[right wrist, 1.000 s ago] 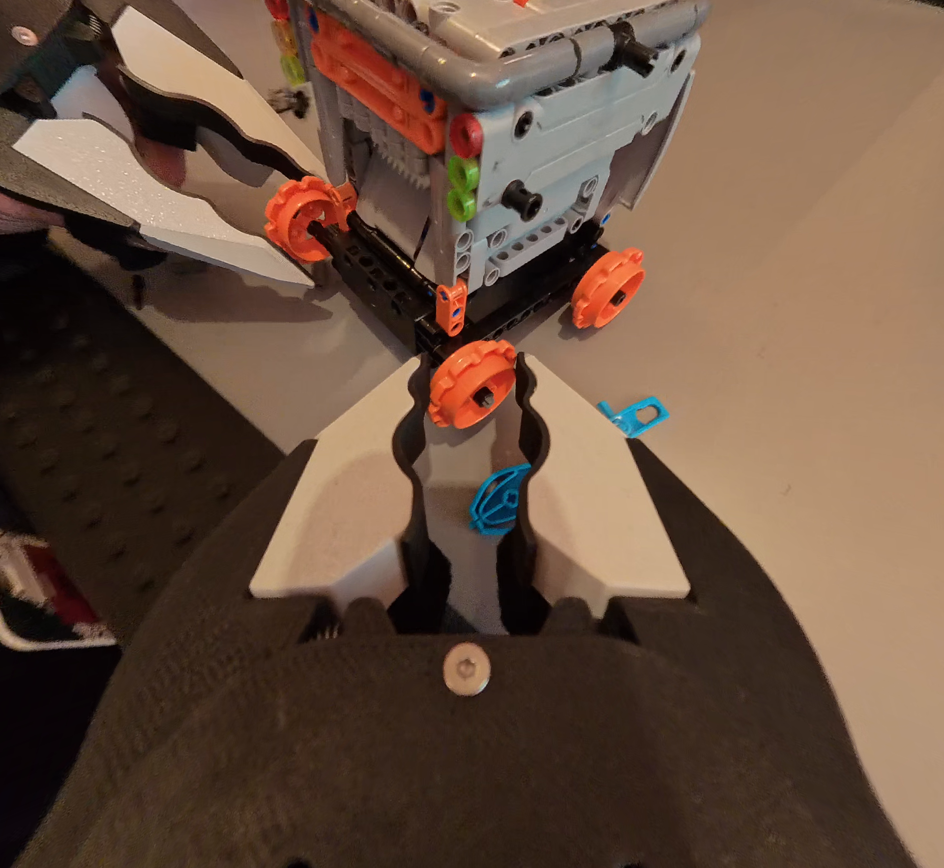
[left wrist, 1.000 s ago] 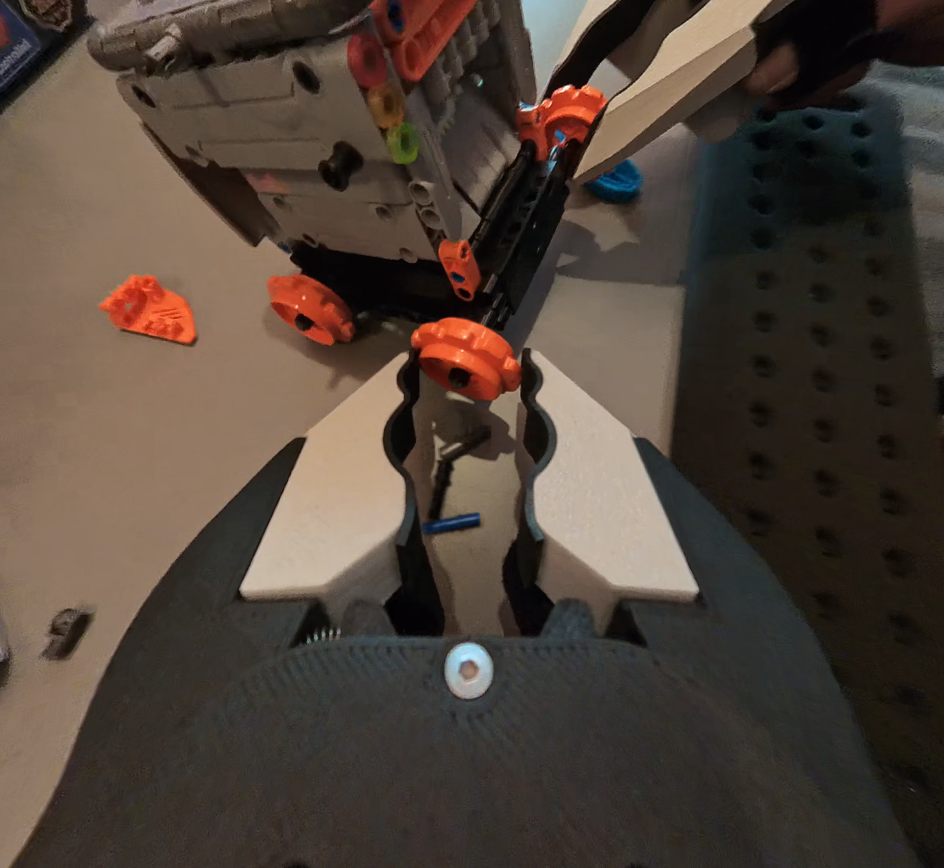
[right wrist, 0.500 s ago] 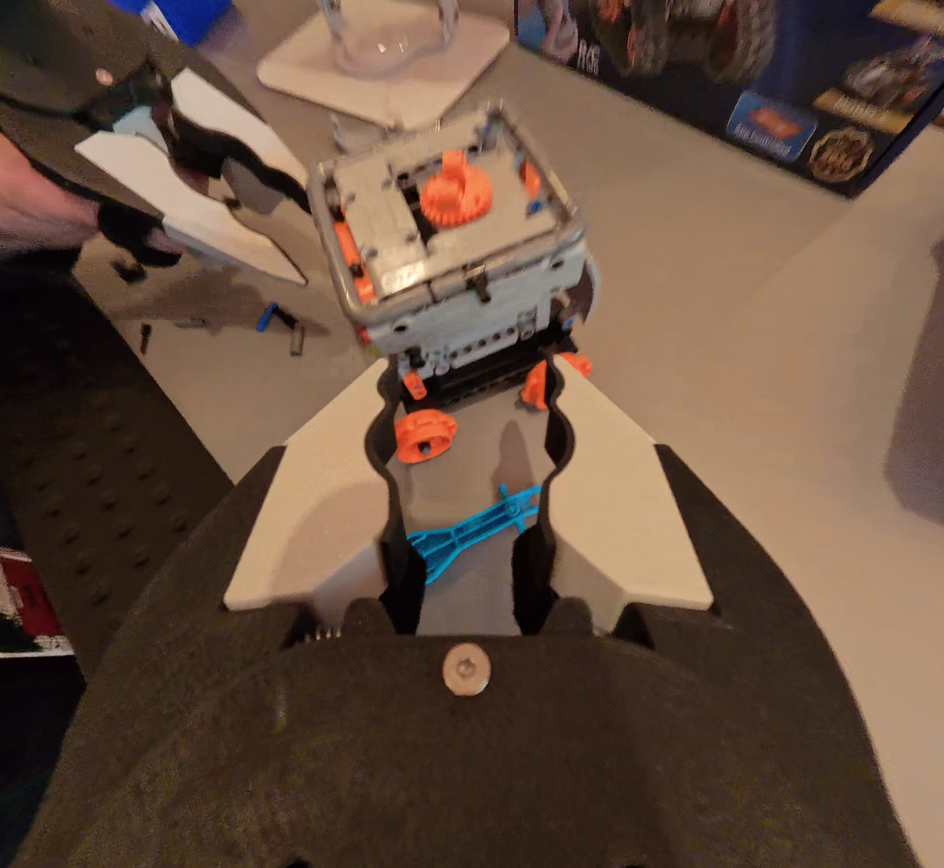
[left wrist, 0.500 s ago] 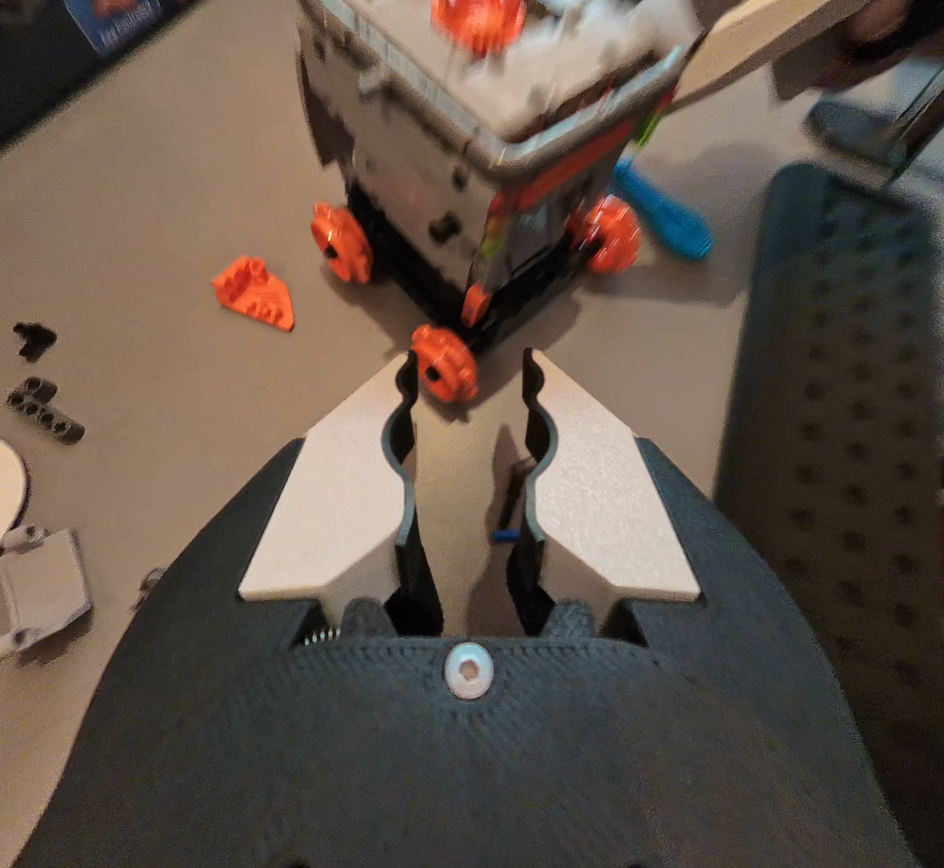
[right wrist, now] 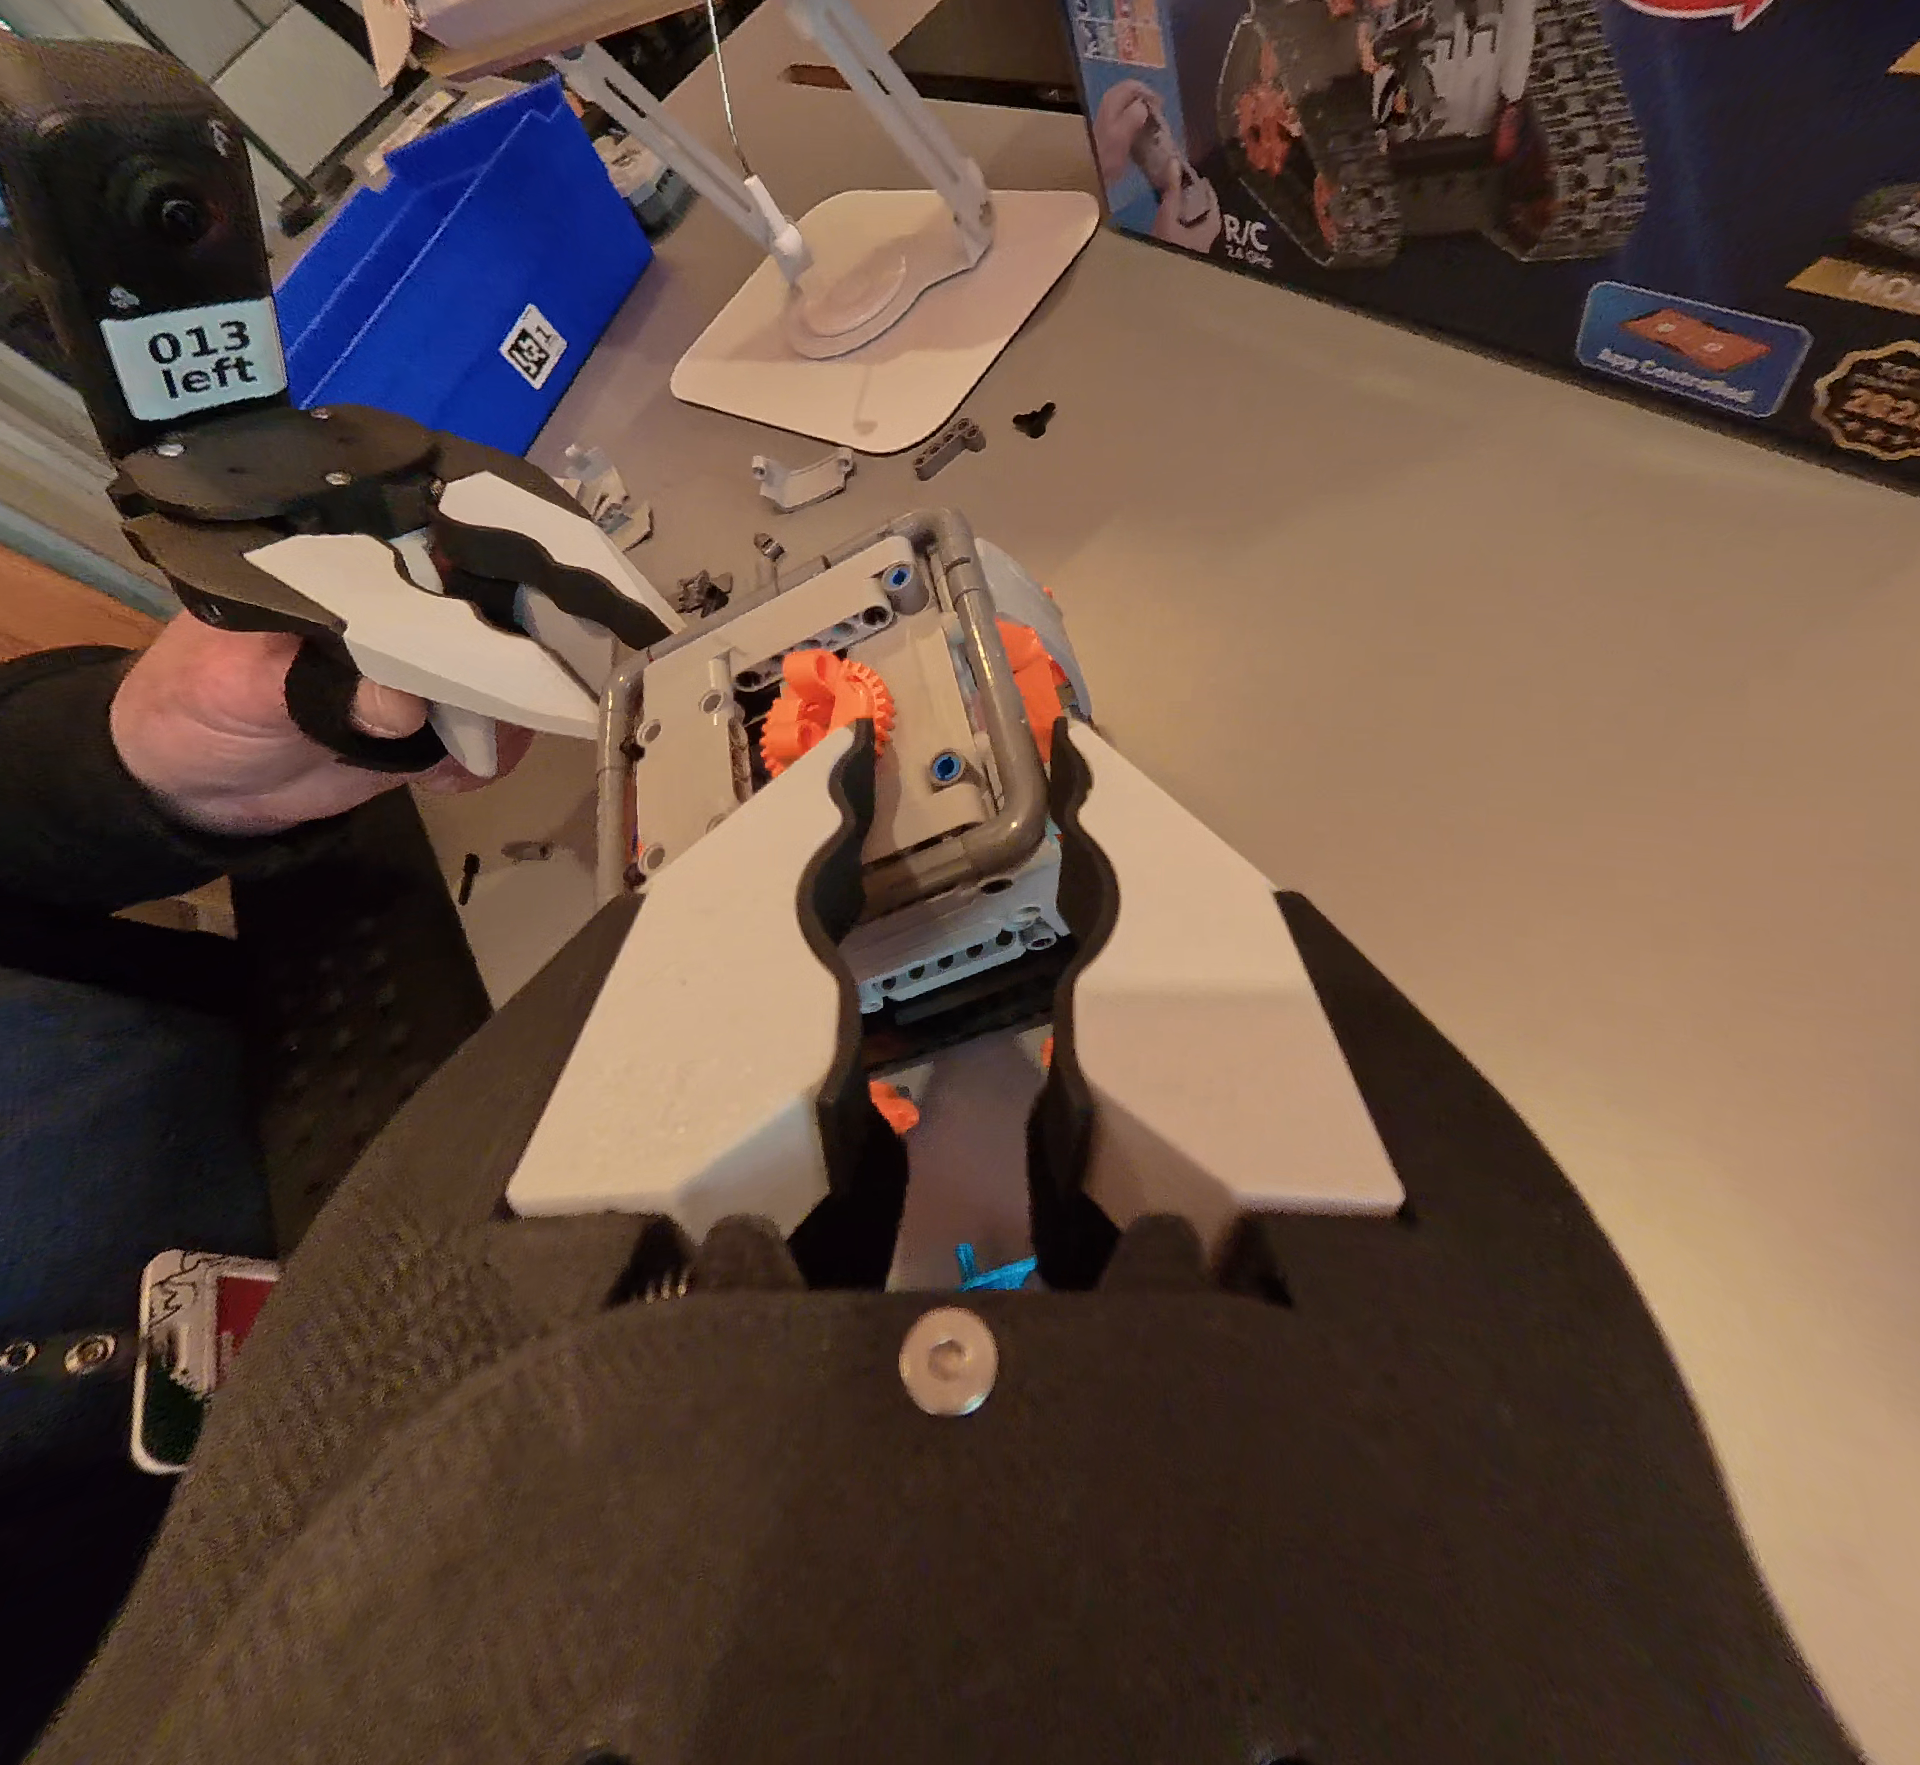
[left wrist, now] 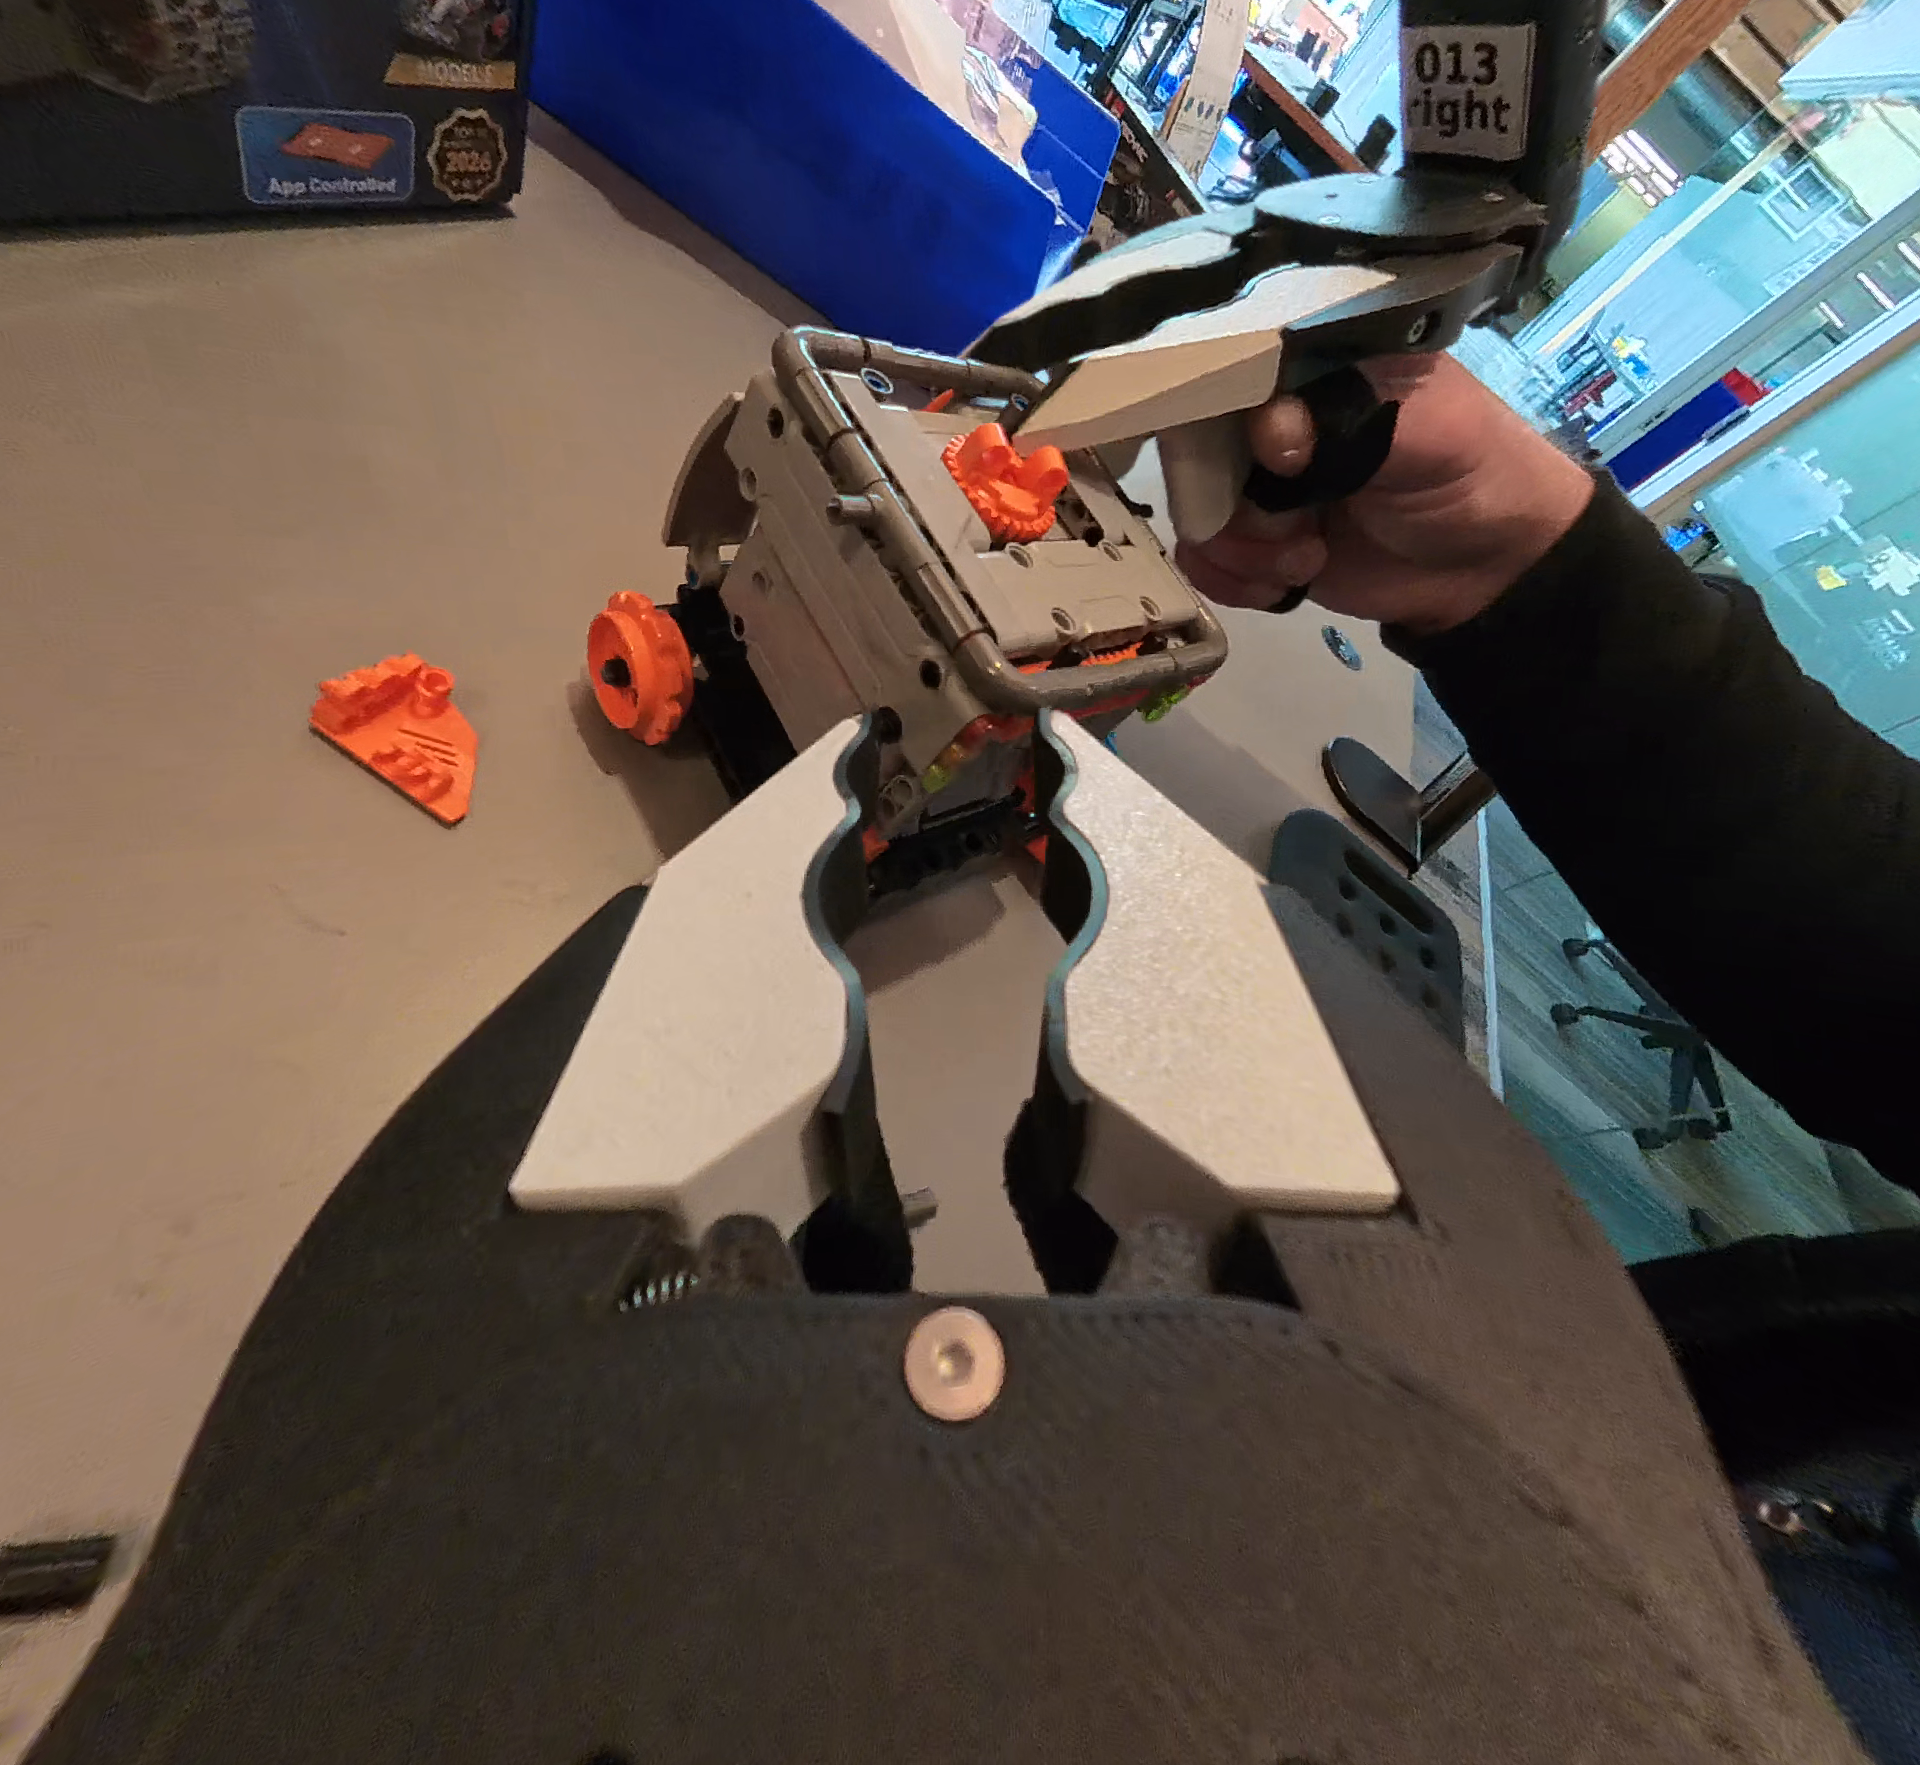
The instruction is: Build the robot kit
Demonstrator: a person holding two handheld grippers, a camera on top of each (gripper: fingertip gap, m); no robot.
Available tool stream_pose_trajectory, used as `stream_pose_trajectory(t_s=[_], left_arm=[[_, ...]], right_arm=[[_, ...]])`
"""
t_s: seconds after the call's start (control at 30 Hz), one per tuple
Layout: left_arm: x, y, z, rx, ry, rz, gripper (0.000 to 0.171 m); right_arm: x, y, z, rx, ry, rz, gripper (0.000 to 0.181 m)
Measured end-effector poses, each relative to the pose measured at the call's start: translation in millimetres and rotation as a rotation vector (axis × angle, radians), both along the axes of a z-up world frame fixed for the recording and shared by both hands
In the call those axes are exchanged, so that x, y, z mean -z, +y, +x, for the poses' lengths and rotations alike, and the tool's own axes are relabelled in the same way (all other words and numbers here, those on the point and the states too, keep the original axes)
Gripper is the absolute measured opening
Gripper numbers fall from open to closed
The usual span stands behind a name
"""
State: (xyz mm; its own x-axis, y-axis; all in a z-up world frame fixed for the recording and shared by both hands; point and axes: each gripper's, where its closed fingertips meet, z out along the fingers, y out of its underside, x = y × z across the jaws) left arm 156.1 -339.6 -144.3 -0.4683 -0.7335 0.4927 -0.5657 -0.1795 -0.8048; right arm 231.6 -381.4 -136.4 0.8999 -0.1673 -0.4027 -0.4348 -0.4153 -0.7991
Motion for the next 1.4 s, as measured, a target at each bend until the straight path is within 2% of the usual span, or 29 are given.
stream_pose_trajectory(t_s=[0.07, 0.3, 0.37, 0.43, 0.47, 0.6, 0.83, 0.97, 1.0, 1.07, 1.13, 1.17, 1.27, 1.4], left_arm=[[-0.7, 2.4, 3.0, 0.009, -0.001, -0.003, 0.016], [3.8, 17.5, 22.3, -0.002, 0.011, -0.023, 0.014], [0.0, 23.1, 24.4, -0.025, 0.000, -0.012, 0.016], [-7.4, 26.1, 19.8, -0.039, -0.011, -0.038, 0.029], [-9.0, 26.4, 16.0, -0.046, -0.013, -0.040, 0.029], [-6.4, 10.7, 7.2, -0.027, 0.015, -0.069, 0.033], [-8.2, 0.3, 21.0, -0.010, -0.007, -0.067, 0.017], [-7.6, -13.3, 31.3, 0.020, -0.012, -0.060, 0.009], [-2.2, -18.7, 35.1, 0.032, 0.006, -0.042, 0.006], [2.9, -33.1, 41.5, 0.061, 0.012, -0.048, 0.007], [2.8, -35.4, 46.4, 0.058, 0.014, -0.048, 0.014], [1.0, -32.0, 47.8, 0.045, 0.002, -0.036, 0.019], [-13.1, -10.9, 41.7, 0.011, -0.037, -0.019, 0.029], [-37.6, 53.1, 29.3, -0.113, -0.109, 0.133, 0.032]], right_arm=[[0.5, -3.3, -0.6, 0.030, -0.013, -0.017, 0.028], [-3.2, -20.9, -17.9, 0.158, 0.009, -0.030, 0.025], [-4.4, -24.7, -19.3, 0.175, -0.004, -0.024, 0.029], [-5.2, -27.0, -15.0, 0.195, -0.021, -0.014, 0.032], [-4.4, -26.4, -15.1, 0.185, -0.014, -0.012, 0.032], [-2.2, -19.5, -17.6, 0.150, 0.021, 0.009, 0.027], [-1.7, -25.1, -10.5, 0.183, 0.014, 0.008, 0.024], [-1.4, -39.2, -0.5, 0.222, 0.013, 0.014, 0.024], [-0.9, -44.9, 4.2, 0.240, 0.009, 0.008, 0.016], [0.0, -52.9, 10.9, 0.268, 0.010, 0.006, 0.017], [-1.3, -57.5, 14.5, 0.274, -0.005, 0.004, 0.028], [-4.5, -60.0, 16.1, 0.278, -0.013, 0.011, 0.033], [-22.0, -70.9, 24.7, 0.324, -0.071, 0.038, 0.031], [-57.9, -65.2, 23.0, 0.320, -0.235, 0.056, 0.035]])
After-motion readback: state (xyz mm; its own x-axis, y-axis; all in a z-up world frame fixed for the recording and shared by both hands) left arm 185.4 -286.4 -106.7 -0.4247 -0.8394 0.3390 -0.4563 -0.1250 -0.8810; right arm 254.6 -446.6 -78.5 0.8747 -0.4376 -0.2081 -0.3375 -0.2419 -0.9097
